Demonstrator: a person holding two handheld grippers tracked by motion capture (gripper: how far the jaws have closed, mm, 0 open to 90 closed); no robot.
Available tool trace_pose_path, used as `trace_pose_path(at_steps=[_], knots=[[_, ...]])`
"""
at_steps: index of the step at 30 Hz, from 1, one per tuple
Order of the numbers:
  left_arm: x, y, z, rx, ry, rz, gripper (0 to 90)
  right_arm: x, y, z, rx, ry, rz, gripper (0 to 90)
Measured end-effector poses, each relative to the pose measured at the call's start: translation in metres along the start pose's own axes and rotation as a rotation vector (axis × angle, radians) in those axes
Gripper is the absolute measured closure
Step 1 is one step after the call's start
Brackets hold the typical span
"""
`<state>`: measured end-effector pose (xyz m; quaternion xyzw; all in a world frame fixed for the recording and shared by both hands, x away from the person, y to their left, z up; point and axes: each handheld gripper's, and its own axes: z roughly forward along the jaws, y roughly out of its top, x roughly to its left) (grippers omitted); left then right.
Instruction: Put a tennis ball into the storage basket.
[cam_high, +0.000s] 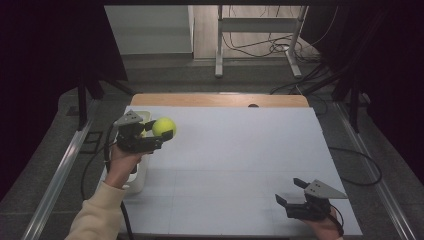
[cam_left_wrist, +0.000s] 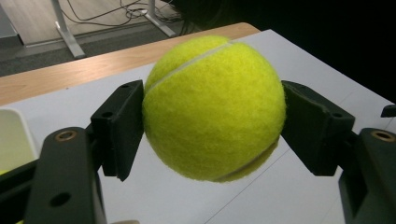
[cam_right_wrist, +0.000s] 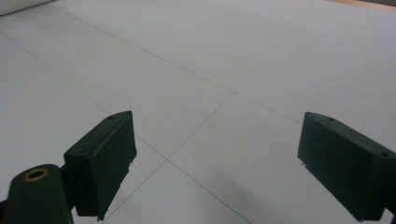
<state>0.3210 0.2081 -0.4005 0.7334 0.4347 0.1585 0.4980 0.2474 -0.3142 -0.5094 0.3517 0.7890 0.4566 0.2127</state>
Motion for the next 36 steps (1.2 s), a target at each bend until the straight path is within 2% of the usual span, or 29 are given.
trace_pose_path(at_steps=[10, 26, 36], knots=[[0.011, -0.003, -0.012, -0.011, 0.033, -0.017, 26.9, 0.000, 0.000, 0.000, 0.000, 0.001, 0.001, 11.7], [0.026, -0.007, -0.021, -0.012, 0.075, -0.040, 26.9, -0.001, 0.000, 0.000, 0.005, -0.006, 0.008, 11.8], [0.037, -0.009, -0.026, -0.012, 0.121, -0.057, 26.9, -0.001, 0.000, 0.001, 0.006, -0.003, 0.008, 11.8]])
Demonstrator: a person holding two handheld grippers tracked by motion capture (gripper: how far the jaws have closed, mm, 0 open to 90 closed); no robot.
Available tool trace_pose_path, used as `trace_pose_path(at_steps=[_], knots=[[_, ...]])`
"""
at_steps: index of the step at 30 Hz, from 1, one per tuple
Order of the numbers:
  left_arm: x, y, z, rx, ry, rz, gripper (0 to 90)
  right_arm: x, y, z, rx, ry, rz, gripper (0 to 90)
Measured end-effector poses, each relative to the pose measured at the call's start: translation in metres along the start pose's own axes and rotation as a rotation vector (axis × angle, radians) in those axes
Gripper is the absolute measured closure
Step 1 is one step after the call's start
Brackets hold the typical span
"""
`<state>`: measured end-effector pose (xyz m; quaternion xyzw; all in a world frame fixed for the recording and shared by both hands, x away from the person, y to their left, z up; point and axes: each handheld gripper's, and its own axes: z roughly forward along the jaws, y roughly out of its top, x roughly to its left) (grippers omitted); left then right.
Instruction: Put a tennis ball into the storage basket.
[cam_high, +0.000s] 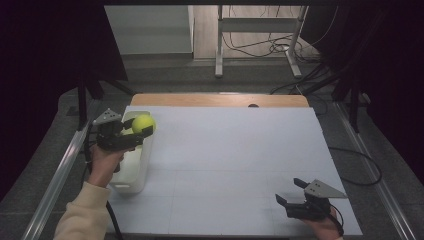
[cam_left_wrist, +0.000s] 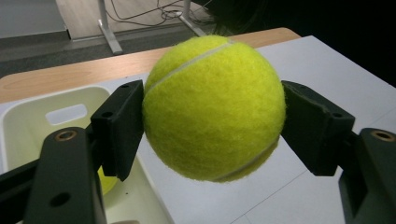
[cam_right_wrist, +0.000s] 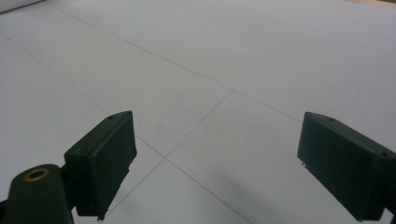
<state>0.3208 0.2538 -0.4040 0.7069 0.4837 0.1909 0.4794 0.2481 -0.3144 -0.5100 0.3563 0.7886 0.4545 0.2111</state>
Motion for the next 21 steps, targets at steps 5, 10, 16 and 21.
trace_pose_path(at_steps=[5, 10, 16, 21], knots=[[0.003, 0.000, -0.001, 0.005, 0.012, -0.002, 26.9, 0.000, 0.000, 0.000, 0.000, 0.001, 0.000, 11.7], [0.010, -0.001, -0.002, 0.010, 0.029, -0.012, 26.9, 0.000, 0.000, 0.000, 0.002, 0.000, -0.001, 11.8], [0.017, -0.002, -0.001, 0.028, 0.059, -0.016, 26.9, 0.000, 0.000, 0.000, 0.003, 0.000, -0.001, 11.8], [0.024, -0.005, -0.001, 0.041, 0.076, -0.027, 26.9, 0.000, 0.000, 0.000, 0.005, -0.003, -0.002, 11.8]])
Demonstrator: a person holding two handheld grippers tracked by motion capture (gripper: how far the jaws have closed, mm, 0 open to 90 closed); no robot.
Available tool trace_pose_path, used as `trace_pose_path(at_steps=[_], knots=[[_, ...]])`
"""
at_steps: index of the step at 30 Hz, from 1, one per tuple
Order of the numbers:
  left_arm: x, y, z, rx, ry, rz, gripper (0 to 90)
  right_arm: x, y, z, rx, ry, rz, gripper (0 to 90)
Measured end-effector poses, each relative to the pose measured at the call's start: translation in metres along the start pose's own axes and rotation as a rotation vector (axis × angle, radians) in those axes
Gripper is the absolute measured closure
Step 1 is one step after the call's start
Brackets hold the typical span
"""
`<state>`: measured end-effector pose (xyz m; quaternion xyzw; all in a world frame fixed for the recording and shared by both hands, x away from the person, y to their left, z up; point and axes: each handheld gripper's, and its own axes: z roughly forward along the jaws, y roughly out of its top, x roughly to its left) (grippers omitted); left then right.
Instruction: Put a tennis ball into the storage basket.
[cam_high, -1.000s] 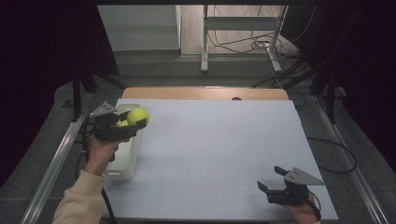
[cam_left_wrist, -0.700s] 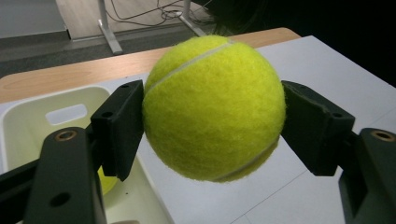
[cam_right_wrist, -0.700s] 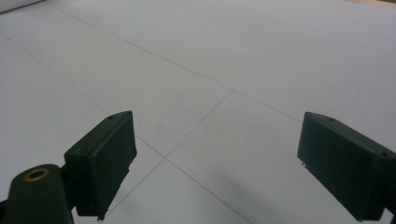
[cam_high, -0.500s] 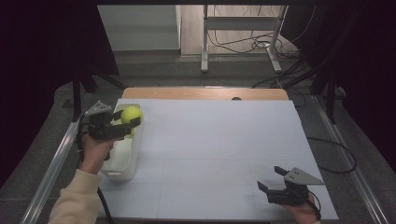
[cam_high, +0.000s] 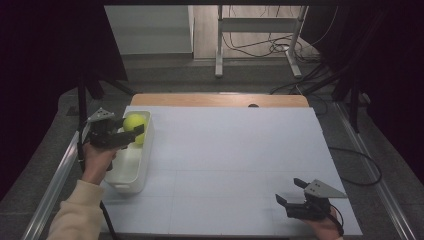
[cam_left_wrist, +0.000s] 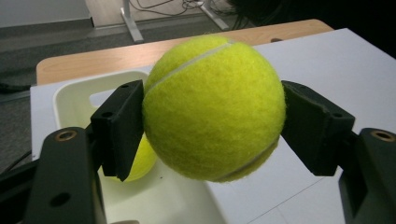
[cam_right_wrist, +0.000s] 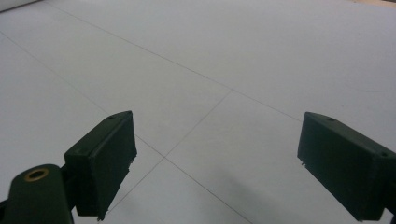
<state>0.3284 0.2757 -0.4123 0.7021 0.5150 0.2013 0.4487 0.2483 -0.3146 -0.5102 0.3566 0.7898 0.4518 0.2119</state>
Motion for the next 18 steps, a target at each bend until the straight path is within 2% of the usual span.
trace_pose_path(at_steps=[9, 18], knots=[[0.010, -0.007, 0.004, 0.031, 0.018, -0.019, 26.9, 0.000, 0.000, 0.001, 0.005, 0.002, 0.004, 11.9], [0.016, -0.013, 0.010, 0.074, 0.031, -0.016, 26.9, 0.000, 0.000, 0.001, 0.005, 0.002, 0.003, 11.9]])
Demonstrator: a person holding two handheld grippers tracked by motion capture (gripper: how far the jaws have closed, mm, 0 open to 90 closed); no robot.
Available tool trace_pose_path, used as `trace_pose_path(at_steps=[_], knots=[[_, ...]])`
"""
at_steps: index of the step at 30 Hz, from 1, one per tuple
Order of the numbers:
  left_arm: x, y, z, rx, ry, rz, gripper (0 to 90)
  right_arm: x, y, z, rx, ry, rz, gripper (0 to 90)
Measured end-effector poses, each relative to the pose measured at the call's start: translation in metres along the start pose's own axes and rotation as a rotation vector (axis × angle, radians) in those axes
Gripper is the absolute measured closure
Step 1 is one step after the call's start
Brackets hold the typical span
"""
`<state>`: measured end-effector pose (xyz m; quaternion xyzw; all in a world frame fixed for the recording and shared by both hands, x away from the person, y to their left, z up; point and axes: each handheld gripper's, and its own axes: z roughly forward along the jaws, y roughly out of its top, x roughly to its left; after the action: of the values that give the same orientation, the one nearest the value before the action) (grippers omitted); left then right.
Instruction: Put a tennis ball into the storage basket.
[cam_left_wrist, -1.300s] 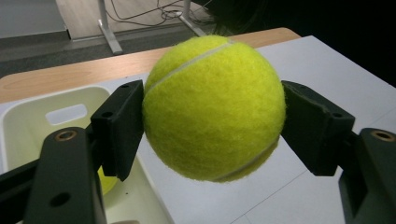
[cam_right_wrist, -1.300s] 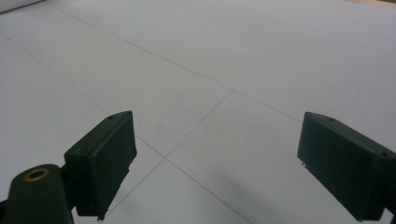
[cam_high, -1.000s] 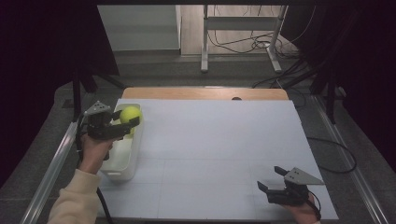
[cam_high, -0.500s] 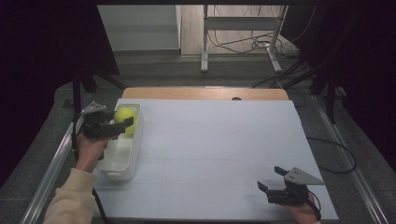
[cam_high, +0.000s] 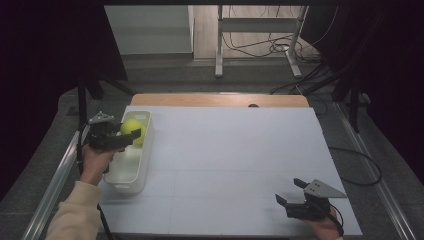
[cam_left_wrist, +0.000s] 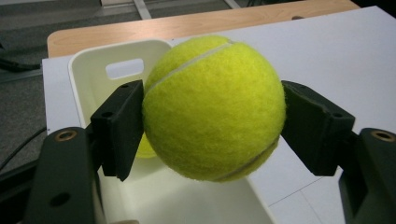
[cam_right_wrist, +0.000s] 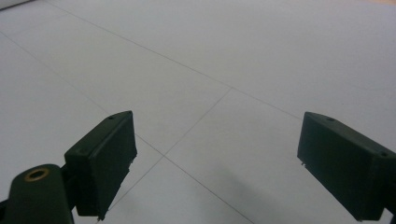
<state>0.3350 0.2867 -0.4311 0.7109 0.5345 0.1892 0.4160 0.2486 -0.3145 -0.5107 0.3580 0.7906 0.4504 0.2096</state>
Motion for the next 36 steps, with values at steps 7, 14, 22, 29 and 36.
trace_pose_path(at_steps=[7, 14, 22, 29, 36], knots=[[0.005, -0.004, 0.003, 0.026, 0.012, -0.008, 26.9, 0.000, 0.000, 0.000, 0.001, 0.000, 0.000, 11.9], [0.006, -0.004, 0.012, 0.078, 0.018, 0.002, 26.9, 0.000, 0.000, 0.000, 0.002, -0.001, -0.001, 11.9], [0.006, -0.005, 0.014, 0.096, 0.027, 0.003, 26.8, 0.000, 0.000, 0.000, 0.003, 0.000, -0.003, 11.9], [0.010, -0.007, 0.012, 0.114, 0.032, -0.005, 26.8, 0.000, 0.000, 0.000, 0.004, 0.000, -0.003, 11.9], [0.010, -0.009, 0.013, 0.129, 0.031, -0.009, 26.7, 0.001, 0.000, 0.001, 0.006, -0.001, -0.004, 11.9]])
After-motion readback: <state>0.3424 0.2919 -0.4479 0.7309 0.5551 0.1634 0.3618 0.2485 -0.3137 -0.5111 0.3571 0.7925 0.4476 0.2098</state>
